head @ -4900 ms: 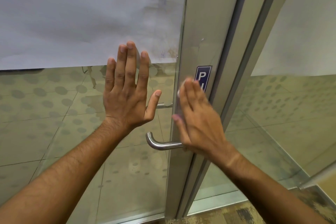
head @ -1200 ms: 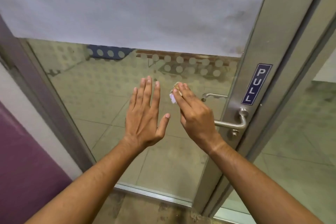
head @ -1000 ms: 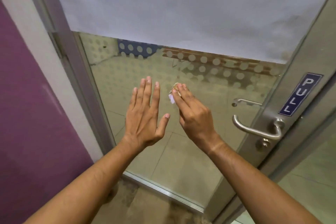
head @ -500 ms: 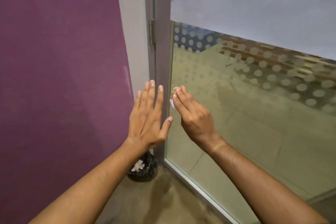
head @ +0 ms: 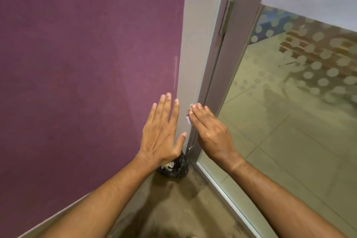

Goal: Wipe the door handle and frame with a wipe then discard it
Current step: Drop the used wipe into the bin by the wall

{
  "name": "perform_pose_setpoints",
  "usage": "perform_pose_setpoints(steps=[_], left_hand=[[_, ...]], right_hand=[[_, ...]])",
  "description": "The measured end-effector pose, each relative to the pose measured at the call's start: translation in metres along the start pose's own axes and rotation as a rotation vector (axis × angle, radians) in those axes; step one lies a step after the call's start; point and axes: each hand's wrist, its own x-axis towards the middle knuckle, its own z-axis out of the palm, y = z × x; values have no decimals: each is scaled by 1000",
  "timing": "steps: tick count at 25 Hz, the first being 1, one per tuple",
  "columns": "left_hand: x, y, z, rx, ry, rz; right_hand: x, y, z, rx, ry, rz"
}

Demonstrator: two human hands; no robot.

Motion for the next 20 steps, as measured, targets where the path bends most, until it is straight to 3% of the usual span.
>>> perform_pose_setpoints(steps=[15,20], left_hand=[[11,-40,138,-25,-330,-253],[2,-52,184,81,-407,-224]], right_hand=[[-40,47,158,277,-357,-18],[-68,59,204,319,-421,1]])
